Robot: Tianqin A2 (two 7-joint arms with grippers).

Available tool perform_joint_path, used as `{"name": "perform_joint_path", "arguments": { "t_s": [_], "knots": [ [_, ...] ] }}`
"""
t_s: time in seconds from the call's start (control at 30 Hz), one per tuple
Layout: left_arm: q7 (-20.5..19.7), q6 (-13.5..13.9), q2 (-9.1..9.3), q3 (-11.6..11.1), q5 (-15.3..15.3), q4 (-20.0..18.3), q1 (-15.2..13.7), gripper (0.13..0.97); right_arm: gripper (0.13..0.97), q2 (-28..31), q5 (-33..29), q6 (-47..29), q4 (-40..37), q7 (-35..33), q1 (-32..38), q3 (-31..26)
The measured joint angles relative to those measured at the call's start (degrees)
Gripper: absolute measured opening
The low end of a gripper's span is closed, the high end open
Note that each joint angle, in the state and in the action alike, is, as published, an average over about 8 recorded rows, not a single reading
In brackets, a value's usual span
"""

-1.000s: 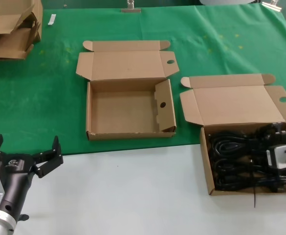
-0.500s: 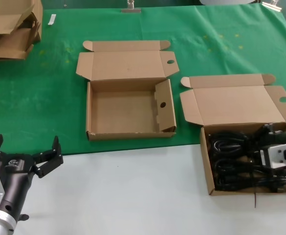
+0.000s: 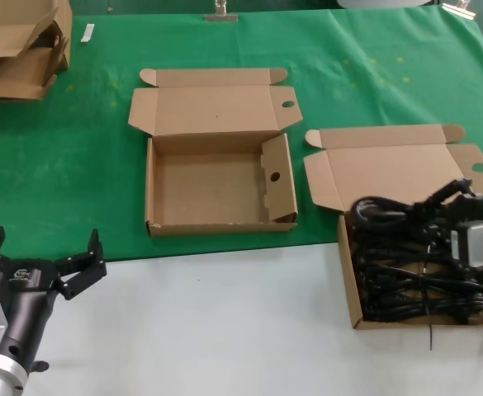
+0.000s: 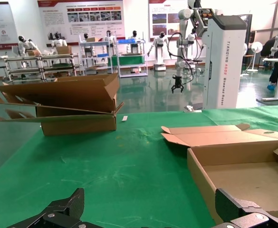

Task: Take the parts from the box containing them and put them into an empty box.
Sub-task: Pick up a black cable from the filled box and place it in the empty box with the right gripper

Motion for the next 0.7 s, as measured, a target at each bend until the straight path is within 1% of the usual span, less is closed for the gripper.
{"name": "perform_joint_path", "arguments": {
  "t_s": [0.17, 0.23, 0.33, 0.5, 0.7],
  "knots": [
    [0.0, 0.0, 0.0, 0.0, 0.0, 0.0, 0.0, 0.966, 0.201, -1.8, -1.9, 0.6, 6.0, 2.9, -1.3, 0.8],
    [0.0, 0.0, 0.0, 0.0, 0.0, 0.0, 0.0, 0.966, 0.201, -3.8, -3.3, 1.4, 7.0, 3.2, -1.0, 0.4],
    [0.0, 0.0, 0.0, 0.0, 0.0, 0.0, 0.0, 0.966, 0.201, -8.0, -5.9, 3.0, 6.4, 2.6, 0.4, -0.8],
    [0.0, 0.0, 0.0, 0.0, 0.0, 0.0, 0.0, 0.966, 0.2, -16.0, -9.6, 5.8, 1.2, -0.1, 4.6, -3.9],
    [0.0, 0.0, 0.0, 0.0, 0.0, 0.0, 0.0, 0.966, 0.2, -25.5, -12.2, 8.9, -9.6, -3.8, 10.8, -7.5]
  ]
}}
